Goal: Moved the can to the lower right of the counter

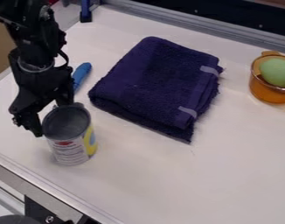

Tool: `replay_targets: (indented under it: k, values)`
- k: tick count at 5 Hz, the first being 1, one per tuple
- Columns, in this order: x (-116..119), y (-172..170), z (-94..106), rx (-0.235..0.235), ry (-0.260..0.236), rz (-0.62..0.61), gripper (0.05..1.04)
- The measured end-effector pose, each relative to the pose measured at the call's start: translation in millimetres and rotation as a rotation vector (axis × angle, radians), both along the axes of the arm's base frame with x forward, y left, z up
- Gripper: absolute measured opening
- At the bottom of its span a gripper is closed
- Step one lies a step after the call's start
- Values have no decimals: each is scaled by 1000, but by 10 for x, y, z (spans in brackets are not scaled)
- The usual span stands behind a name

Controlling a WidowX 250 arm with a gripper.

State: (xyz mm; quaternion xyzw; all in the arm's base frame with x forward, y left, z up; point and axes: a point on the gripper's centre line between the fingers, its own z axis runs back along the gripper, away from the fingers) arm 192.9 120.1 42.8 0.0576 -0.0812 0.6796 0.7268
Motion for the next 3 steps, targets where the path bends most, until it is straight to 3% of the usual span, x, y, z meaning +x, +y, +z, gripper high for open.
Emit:
replay_targets:
  k: [1, 2, 3]
  values:
    - [48, -106, -42, -103, -63, -16, 999]
    - [53, -236, -47, -106, -30, 22, 999]
    - [99, -412, -47, -123, -26, 56, 999]
